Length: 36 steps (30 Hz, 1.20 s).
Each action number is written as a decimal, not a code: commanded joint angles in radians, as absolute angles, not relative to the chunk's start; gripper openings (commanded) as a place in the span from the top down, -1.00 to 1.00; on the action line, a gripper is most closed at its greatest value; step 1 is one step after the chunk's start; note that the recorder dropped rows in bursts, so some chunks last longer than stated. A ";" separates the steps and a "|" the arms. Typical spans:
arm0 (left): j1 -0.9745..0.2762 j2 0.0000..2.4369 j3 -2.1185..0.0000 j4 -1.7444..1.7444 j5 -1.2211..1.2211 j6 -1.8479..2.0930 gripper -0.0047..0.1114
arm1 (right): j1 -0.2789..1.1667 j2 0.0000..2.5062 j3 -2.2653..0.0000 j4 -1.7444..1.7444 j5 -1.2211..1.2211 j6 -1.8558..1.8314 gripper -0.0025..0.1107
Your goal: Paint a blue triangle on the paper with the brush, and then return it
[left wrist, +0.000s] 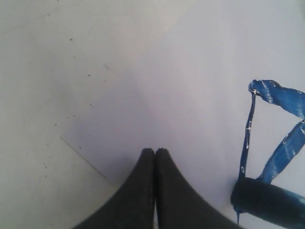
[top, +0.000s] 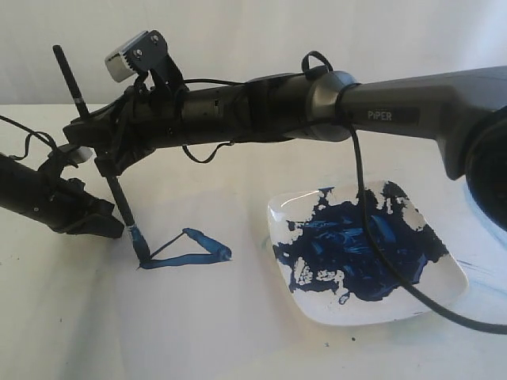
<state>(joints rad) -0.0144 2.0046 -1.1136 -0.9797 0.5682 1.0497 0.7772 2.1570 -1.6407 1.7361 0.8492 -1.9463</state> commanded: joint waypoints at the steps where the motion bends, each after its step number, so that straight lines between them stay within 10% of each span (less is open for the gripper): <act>1: -0.012 2.014 -1.106 -0.949 0.570 1.049 0.92 | 0.776 2.155 -1.643 1.744 0.854 -1.949 0.96; 36: -0.012 2.014 -1.106 -0.949 0.573 1.049 0.92 | 0.776 2.155 -1.643 1.744 0.711 -1.949 0.96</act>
<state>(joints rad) -0.0144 2.0046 -1.1136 -0.9797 0.5682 1.0497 0.7772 2.1570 -1.6407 1.7420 0.7348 -1.9463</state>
